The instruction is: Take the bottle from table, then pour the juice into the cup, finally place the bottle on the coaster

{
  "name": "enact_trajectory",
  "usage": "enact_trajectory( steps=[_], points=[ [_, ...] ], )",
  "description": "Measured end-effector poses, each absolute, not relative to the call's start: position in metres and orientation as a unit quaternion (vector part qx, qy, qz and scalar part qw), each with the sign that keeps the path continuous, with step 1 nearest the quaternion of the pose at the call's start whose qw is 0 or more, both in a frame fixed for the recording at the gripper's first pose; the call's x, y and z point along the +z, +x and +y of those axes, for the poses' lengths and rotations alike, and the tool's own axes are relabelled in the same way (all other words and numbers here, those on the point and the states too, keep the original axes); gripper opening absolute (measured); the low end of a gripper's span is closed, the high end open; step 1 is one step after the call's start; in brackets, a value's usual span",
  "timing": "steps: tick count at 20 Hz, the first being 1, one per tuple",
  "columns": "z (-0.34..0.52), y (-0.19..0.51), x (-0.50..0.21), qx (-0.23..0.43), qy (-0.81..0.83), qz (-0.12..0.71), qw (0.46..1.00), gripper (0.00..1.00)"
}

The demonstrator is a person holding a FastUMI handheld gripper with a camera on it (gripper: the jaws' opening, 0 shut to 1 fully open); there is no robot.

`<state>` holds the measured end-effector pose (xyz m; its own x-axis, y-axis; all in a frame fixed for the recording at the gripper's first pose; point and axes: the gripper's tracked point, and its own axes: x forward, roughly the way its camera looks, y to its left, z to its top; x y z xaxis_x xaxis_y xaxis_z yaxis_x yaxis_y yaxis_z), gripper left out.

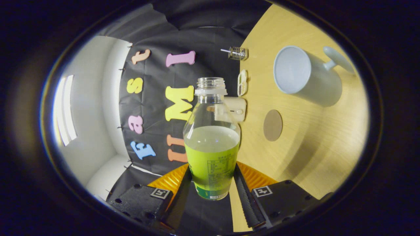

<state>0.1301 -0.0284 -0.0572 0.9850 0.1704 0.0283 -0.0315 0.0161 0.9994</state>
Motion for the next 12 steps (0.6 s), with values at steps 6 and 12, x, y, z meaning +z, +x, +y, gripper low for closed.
enact_trajectory(
  steps=[6,12],
  points=[
    [-0.0352,0.1317,-0.0538,0.070,0.724,0.029,0.686,0.77],
    [-0.0369,0.1330,-0.0539,0.069,0.748,0.018,0.660,0.77]
  ],
)
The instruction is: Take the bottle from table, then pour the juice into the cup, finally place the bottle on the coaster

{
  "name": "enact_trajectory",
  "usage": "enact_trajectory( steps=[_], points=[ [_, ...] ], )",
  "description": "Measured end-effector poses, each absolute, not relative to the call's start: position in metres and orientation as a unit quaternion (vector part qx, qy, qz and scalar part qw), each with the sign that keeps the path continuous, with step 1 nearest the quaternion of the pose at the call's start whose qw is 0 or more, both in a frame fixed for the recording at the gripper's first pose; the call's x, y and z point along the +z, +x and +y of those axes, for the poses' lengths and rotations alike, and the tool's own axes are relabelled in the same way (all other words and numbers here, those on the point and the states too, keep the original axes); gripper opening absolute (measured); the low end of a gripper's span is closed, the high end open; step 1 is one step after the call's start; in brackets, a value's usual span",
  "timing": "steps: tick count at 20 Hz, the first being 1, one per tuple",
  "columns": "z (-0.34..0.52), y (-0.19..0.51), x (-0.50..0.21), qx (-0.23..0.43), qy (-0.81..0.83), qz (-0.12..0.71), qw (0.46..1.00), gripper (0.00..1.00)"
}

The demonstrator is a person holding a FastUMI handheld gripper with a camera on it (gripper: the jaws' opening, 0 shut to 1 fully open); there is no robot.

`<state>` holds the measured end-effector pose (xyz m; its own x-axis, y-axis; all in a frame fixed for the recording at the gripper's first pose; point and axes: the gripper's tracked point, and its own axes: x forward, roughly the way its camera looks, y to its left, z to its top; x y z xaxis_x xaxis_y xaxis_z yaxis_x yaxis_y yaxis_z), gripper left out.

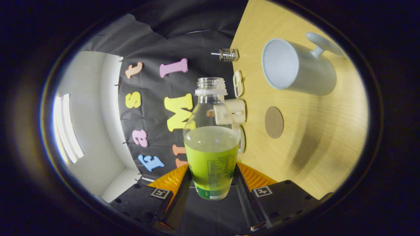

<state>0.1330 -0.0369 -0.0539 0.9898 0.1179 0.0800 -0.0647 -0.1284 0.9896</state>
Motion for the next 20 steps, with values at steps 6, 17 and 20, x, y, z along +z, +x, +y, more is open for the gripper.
enact_trajectory(
  steps=[6,17,20],
  points=[
    [-0.042,0.135,-0.053,0.069,0.766,0.008,0.639,0.77],
    [-0.052,0.137,-0.044,0.077,0.795,-0.016,0.601,0.77],
    [-0.051,0.141,-0.043,0.080,0.802,-0.019,0.592,0.77]
  ],
)
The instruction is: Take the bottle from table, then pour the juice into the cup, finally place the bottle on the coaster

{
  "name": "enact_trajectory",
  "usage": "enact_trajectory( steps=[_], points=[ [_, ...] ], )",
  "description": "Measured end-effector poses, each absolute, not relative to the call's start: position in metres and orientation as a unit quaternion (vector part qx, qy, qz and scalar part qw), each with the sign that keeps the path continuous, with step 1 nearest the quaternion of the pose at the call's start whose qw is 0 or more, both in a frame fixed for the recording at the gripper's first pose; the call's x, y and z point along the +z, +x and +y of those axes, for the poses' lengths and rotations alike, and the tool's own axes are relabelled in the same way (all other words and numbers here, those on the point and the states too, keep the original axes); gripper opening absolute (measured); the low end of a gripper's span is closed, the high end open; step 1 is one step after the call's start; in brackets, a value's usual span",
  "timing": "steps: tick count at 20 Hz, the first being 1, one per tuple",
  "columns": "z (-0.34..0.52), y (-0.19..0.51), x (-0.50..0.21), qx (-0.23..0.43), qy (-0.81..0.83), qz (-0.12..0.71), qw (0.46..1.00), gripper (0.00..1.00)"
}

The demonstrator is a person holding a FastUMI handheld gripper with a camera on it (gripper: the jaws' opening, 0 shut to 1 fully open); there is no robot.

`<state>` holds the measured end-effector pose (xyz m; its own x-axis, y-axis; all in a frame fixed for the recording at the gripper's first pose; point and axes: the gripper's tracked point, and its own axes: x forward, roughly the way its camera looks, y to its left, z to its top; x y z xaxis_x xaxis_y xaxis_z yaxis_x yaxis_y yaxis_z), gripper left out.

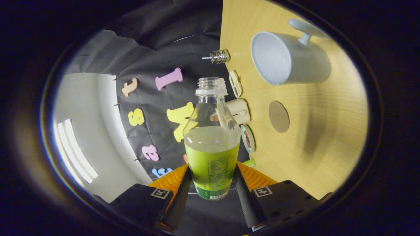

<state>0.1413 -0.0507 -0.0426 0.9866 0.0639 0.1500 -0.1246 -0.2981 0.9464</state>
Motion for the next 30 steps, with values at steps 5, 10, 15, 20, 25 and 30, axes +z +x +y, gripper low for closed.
enact_trajectory(
  steps=[5,10,15,20,25,30],
  points=[
    [-0.047,0.143,-0.041,0.083,0.810,-0.018,0.580,0.77],
    [-0.048,0.144,-0.041,0.081,0.815,-0.019,0.574,0.77],
    [-0.049,0.145,-0.032,0.083,0.823,-0.025,0.561,0.77],
    [-0.050,0.148,-0.022,0.089,0.826,-0.033,0.555,0.77],
    [-0.051,0.144,-0.020,0.090,0.833,-0.034,0.545,0.77],
    [-0.053,0.146,-0.010,0.096,0.839,-0.039,0.534,0.77]
  ],
)
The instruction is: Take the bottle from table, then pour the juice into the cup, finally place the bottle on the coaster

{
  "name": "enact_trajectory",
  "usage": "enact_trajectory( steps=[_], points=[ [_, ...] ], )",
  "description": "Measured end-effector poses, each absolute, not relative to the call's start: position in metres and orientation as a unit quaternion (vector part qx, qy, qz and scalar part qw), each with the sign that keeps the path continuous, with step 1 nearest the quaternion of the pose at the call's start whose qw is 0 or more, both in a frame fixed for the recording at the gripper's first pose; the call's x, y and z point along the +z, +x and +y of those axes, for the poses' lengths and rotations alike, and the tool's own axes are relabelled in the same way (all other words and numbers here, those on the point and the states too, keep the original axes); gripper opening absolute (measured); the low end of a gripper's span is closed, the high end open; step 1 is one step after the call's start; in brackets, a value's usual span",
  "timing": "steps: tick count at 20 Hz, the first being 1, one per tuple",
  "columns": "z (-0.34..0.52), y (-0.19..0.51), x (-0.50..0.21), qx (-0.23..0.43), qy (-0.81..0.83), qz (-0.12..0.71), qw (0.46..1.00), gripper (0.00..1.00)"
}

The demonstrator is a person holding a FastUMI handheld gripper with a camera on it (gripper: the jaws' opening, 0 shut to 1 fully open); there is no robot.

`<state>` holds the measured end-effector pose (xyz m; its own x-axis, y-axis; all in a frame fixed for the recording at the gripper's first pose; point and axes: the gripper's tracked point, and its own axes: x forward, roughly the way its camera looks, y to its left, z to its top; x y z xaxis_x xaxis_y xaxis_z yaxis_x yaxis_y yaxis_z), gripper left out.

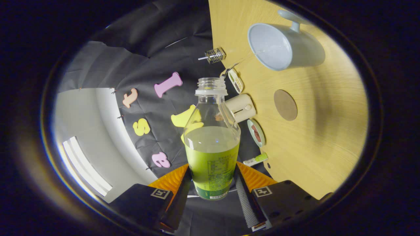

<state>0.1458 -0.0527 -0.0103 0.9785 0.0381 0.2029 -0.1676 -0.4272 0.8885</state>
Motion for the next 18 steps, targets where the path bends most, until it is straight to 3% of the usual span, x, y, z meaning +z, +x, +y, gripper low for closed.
enact_trajectory(
  steps=[18],
  points=[
    [-0.064,0.151,0.016,0.103,0.863,-0.063,0.491,0.77]
  ],
)
